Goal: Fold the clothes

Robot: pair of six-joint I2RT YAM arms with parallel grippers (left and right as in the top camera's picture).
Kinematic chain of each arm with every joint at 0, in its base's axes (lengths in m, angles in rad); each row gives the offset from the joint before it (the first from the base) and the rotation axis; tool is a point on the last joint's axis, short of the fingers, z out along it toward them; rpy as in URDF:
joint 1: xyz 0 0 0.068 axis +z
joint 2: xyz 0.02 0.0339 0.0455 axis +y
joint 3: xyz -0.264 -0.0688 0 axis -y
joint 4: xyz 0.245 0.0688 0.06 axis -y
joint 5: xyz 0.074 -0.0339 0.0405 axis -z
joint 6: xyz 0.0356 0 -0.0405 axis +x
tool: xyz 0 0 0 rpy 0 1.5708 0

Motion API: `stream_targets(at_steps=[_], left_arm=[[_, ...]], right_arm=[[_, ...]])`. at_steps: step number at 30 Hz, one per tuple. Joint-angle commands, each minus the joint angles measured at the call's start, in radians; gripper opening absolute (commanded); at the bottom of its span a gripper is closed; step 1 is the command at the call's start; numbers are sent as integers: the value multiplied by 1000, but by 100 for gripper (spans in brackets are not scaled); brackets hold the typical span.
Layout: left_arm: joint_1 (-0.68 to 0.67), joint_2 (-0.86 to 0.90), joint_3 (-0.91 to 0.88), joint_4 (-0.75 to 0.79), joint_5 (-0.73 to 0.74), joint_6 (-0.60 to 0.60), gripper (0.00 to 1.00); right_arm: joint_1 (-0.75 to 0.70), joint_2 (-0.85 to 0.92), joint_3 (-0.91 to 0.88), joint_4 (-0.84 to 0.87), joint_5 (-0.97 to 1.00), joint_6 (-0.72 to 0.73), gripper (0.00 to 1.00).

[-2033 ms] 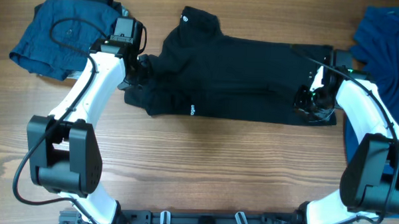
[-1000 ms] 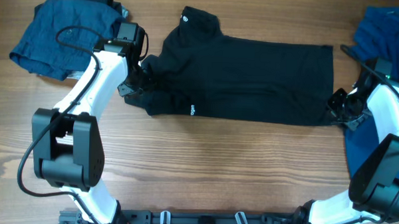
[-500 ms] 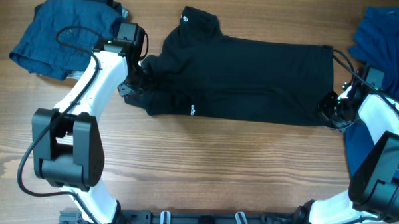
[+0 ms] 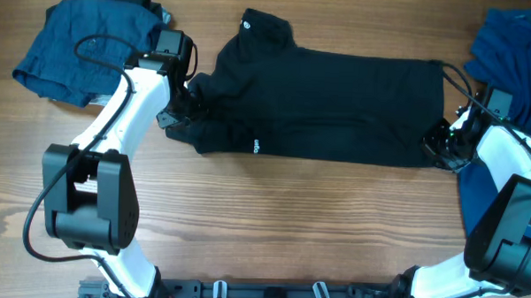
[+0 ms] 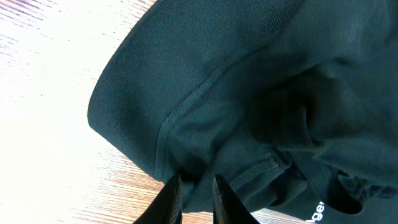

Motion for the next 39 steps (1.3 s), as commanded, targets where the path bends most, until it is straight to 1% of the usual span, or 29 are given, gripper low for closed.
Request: stream_targets(at_steps=[1, 3, 6, 9, 15, 16, 17, 18, 20, 23, 25, 26, 29, 31, 33, 34, 37, 39], left_arm=[[10, 10, 1, -3, 8, 8, 17], [10, 10, 1, -7, 8, 8, 17], [10, 10, 1, -20, 8, 8, 16], [10, 10, 1, -27, 8, 8, 16], [10, 10, 1, -42, 7, 8, 16], [10, 10, 1, -46, 8, 8, 16], [10, 10, 1, -50, 8, 8, 16], [10, 10, 1, -50, 8, 8, 16], [10, 10, 1, -48, 6, 8, 17], [10, 10, 1, -46, -56, 8, 17], [10, 10, 1, -47, -77, 9, 17], [10, 10, 1, -47, -76, 9, 17], [10, 10, 1, -48, -76, 8, 17], [10, 10, 1, -47, -76, 8, 17], [10, 10, 1, -41, -76, 8, 17], [10, 10, 1, -36, -76, 8, 17], [10, 10, 1, -14, -76, 8, 16], [10, 10, 1, 6, -76, 8, 16]], right_arm=[[0, -13, -11, 56, -108, -4, 4], [0, -13, -10, 104, -161, 6, 4], [0, -13, -10, 179, -168, 42, 4], [0, -13, -10, 251, -130, 51, 4], [0, -10, -10, 317, 11, 82, 5], [0, -6, -10, 328, 31, 83, 6], [0, 2, -10, 342, 55, 84, 11], [0, 13, -10, 353, 70, 84, 11], [0, 38, -10, 378, 72, 84, 12], [0, 108, -10, 454, 72, 101, 14], [0, 131, -10, 513, 67, 97, 13], [-1, 121, -3, 518, 37, 69, 13], [0, 58, 33, 495, -85, -41, 13], [0, -4, 47, 439, -151, -98, 12], [5, -65, 47, 342, -198, -156, 6], [13, -80, 47, 287, -210, -193, 4], [58, -77, 39, 151, -200, -267, 4], [100, -64, 11, 120, -166, -297, 4]])
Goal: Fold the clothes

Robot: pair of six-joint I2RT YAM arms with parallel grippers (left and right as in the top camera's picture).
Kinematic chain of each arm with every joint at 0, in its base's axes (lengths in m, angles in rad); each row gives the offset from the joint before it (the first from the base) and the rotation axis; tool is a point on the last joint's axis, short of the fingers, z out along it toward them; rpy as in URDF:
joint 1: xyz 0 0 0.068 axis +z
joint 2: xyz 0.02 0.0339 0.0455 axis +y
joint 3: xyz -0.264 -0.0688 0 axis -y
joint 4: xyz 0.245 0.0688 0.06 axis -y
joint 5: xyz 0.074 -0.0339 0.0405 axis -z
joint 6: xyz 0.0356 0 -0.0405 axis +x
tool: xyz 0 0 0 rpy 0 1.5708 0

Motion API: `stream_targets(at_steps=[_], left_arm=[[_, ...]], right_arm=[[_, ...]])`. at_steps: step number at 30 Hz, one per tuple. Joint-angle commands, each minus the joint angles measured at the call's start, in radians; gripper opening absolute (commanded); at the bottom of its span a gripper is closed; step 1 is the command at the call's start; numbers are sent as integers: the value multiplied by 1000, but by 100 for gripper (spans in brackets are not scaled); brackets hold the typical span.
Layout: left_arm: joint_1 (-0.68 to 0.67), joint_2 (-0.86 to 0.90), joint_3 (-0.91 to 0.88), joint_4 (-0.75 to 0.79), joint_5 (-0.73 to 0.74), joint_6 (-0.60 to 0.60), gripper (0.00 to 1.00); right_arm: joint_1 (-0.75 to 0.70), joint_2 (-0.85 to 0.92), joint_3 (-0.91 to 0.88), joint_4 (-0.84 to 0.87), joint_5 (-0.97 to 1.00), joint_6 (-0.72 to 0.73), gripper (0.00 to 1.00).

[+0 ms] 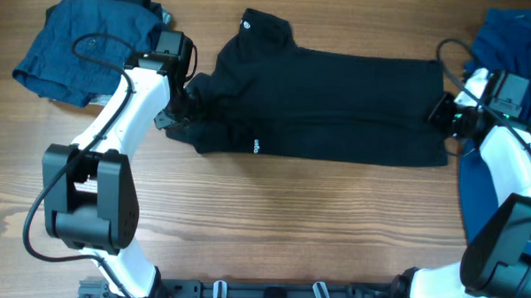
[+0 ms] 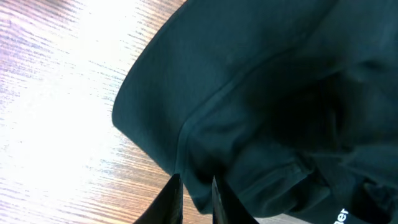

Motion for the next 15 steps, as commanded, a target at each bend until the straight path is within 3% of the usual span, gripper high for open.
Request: stream_targets(at_steps=[1, 6, 15], left_arm=[[10, 10, 1, 40, -14, 8, 14], [10, 10, 1, 111, -6, 3, 12], [10, 10, 1, 114, -5, 4, 11]], right_arm=[[91, 31, -39, -40, 49, -116, 4], [182, 93, -48, -34, 146, -135, 4], [195, 159, -48, 63, 205, -130, 4]])
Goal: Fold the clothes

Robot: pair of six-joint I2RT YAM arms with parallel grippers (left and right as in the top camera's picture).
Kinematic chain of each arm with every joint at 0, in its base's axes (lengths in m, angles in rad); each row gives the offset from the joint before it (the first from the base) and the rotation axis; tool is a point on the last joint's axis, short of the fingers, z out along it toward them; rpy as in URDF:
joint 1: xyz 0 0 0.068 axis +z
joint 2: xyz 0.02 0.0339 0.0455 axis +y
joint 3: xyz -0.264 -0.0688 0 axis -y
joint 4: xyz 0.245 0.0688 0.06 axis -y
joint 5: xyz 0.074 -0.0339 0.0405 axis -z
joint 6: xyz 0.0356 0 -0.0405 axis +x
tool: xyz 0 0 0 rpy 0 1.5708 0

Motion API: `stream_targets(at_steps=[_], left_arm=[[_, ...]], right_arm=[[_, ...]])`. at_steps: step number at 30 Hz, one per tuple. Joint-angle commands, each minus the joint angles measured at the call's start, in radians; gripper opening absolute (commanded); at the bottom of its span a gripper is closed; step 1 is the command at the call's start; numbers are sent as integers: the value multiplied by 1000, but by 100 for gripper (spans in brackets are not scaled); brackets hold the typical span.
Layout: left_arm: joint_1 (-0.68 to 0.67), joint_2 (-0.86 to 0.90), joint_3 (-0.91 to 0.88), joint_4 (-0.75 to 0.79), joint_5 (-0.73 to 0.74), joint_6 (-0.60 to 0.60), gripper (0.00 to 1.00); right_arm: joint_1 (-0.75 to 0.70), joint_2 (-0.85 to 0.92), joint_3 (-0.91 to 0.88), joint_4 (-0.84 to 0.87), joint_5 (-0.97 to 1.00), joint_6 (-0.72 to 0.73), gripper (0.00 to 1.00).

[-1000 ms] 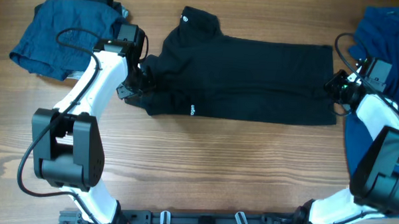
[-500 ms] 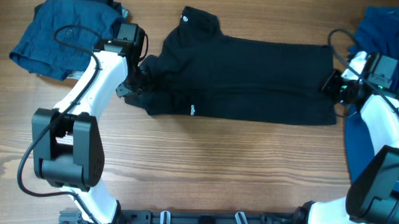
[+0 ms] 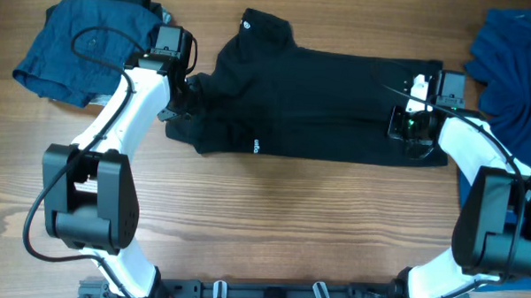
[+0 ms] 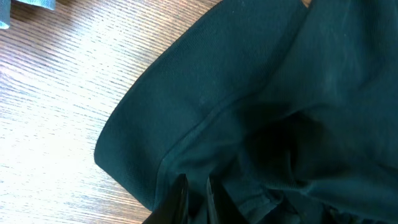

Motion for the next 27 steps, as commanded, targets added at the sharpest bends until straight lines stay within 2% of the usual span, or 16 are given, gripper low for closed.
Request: stream_targets(at_steps=[1, 14, 27], left_arm=[[10, 10, 1, 0, -5, 4, 11], [10, 10, 1, -1, -6, 5, 13], [10, 10, 1, -13, -6, 5, 12]], right_arm=[[1, 38, -9, 19, 39, -8, 4], [1, 85, -11, 45, 103, 9, 4], [1, 89, -6, 276, 106, 69, 6]])
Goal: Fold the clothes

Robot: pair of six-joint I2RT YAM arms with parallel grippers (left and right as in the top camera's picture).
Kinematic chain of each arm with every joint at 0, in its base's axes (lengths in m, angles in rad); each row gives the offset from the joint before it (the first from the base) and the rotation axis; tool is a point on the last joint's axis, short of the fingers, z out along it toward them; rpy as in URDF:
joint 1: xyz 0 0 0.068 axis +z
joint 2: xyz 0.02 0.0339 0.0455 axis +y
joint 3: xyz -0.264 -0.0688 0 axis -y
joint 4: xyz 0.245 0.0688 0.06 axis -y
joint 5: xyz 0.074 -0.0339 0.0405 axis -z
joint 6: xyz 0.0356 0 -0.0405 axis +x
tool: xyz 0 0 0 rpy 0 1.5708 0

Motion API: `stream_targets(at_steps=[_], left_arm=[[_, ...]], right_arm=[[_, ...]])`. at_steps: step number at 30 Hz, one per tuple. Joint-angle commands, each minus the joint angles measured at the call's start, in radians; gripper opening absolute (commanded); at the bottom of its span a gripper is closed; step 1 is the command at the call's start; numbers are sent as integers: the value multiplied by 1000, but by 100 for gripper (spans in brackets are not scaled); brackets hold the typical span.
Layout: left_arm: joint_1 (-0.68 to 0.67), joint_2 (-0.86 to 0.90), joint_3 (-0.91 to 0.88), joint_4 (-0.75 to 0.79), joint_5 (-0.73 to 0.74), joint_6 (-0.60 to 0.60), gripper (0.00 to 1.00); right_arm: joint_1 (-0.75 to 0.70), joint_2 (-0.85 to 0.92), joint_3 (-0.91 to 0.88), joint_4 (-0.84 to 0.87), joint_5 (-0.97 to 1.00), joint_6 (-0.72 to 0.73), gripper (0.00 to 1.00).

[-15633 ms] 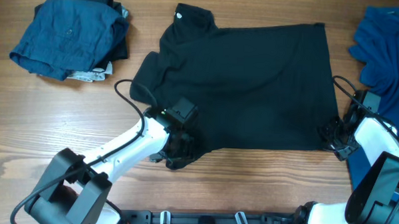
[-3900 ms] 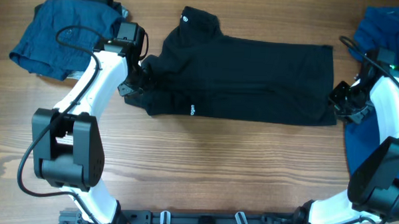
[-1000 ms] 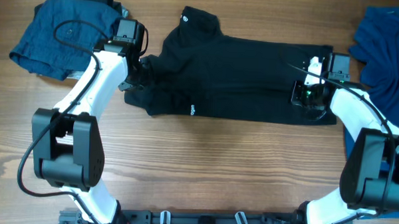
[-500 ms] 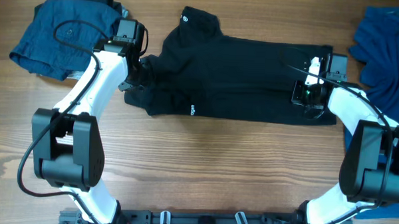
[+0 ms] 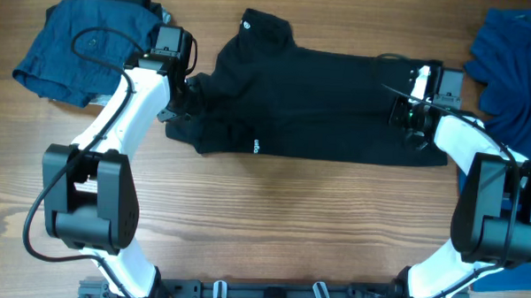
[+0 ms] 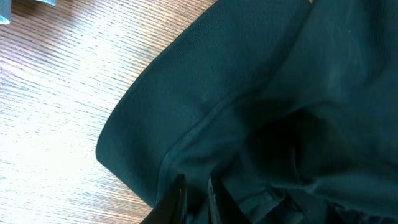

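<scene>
A black shirt (image 5: pixel 320 102) lies spread lengthwise across the middle of the wooden table (image 5: pixel 272 220), collar at the far left. My left gripper (image 5: pixel 180 100) is at its bunched left sleeve. In the left wrist view the gripper (image 6: pixel 196 194) is shut, its narrow fingertips (image 6: pixel 179 196) pinching a fold of the dark fabric (image 6: pixel 261 93) beside a seam. My right gripper (image 5: pixel 408 115) sits low over the shirt's right end, just inside the hem. From above, its jaws cannot be made out.
A crumpled blue garment (image 5: pixel 83 41) lies at the far left corner, close behind my left arm. Another blue garment (image 5: pixel 516 60) covers the right edge of the table, reaching down beside my right arm. Bare wood runs along the near side.
My right gripper has shifted a little toward the far side on the shirt's right end. The left gripper still pinches the sleeve fold and has hardly moved.
My right gripper was first at the shirt's near right corner, then at the right hem further back, then inward over the cloth, where it stays. The left gripper has pinched the left sleeve throughout. The shirt's outline has barely changed.
</scene>
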Motion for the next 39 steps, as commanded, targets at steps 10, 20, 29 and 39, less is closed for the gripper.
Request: stream_targets(at_steps=[10, 20, 29, 39], left_arm=[[10, 5, 1, -5, -6, 9, 4], [10, 5, 1, -6, -6, 4, 4], [10, 5, 1, -18, -6, 4, 4], [-26, 5, 1, -24, -6, 5, 4]], right_arm=[[-1, -100, 45, 105, 133, 47, 10], [-1, -264, 13, -314, 142, 45, 11], [-2, -6, 4, -156, 224, 44, 11], [-4, 59, 4, 74, 330, 67, 9]])
